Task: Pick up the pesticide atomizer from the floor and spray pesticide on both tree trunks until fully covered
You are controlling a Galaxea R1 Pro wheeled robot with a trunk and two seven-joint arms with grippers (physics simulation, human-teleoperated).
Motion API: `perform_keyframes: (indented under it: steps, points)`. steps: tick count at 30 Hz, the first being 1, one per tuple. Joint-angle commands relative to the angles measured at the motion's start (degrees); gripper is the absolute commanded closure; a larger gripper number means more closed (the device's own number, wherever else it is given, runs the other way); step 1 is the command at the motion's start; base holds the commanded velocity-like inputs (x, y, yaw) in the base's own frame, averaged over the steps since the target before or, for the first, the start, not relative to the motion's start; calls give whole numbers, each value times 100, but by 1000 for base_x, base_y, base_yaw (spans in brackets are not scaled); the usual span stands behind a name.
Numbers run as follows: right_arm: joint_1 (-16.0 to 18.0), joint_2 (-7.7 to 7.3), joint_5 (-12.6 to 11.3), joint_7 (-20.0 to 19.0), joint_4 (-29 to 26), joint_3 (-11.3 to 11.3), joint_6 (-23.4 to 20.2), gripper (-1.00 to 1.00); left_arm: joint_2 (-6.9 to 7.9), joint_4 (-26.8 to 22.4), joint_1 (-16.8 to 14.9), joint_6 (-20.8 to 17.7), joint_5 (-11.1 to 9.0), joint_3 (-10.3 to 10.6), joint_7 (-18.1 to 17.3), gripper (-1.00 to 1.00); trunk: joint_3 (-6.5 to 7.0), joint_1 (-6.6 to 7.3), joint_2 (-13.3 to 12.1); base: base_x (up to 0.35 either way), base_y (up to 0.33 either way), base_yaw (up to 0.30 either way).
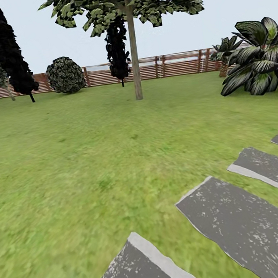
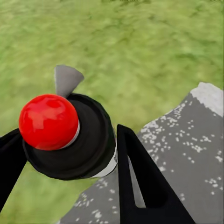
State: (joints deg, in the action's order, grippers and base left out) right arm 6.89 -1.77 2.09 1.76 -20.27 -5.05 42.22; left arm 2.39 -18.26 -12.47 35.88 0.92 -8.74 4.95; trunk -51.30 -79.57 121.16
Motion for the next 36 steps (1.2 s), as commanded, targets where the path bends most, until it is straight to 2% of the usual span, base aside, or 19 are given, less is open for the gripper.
perform_keyframes:
  steps: [1, 36]
  points:
    - [4, 1, 22, 22, 3, -7, 15, -100, 1, 5, -4, 21, 9, 4, 24, 100, -5, -3, 2, 339, 0, 0]
    - [5, -6, 18, 35, 5, -23, 26, -100, 7, 6, -2, 18, -21, -4, 24, 100, -5, -3, 2, 339, 0, 0]
